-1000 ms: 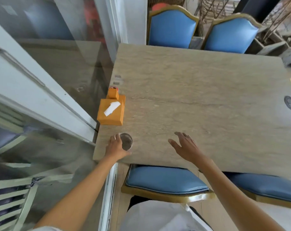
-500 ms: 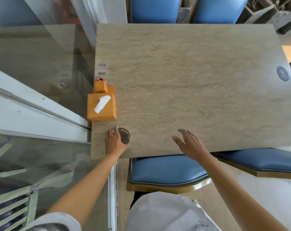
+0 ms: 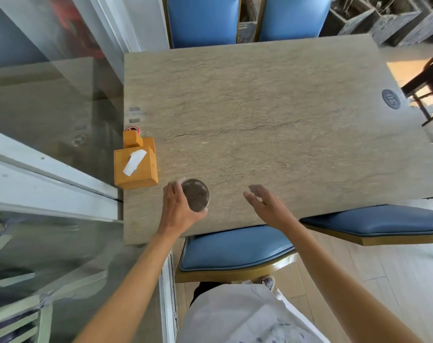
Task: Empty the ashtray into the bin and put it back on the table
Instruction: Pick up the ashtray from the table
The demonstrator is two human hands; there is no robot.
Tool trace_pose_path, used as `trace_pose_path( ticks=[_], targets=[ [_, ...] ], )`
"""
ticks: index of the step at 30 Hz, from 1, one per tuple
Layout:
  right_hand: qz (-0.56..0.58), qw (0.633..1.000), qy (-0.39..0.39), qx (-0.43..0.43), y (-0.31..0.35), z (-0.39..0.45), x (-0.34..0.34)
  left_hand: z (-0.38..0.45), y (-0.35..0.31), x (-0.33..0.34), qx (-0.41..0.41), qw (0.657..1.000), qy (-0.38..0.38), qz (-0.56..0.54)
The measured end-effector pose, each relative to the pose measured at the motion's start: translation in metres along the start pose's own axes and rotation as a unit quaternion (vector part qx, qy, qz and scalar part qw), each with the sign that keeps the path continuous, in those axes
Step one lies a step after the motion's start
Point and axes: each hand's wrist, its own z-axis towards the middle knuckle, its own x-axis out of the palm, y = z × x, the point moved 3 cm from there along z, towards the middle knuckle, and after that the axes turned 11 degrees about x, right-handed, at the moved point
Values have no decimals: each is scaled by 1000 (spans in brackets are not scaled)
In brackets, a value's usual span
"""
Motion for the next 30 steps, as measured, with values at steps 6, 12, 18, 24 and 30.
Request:
trace_pose_path(
  ticks=[6,12,18,24,30],
  targets=[
    [161,986,-3,-32,-10,-17,-26,2,-86,-8,76,995,-26,-63],
    [354,934,32,-33,-43,-63,-77,-9,-184,6,160,982,-22,-94],
    [480,876,41,15,-110,-115,-125,-32,-288,36,207,965,28,-157],
    [639,768,52,4,-193,-165,-163,-57,-383,71,218,944,77,-236],
    [727,684,59,5,-254,-195,-188,-71,-447,113,264,914,157,-265]
  ],
)
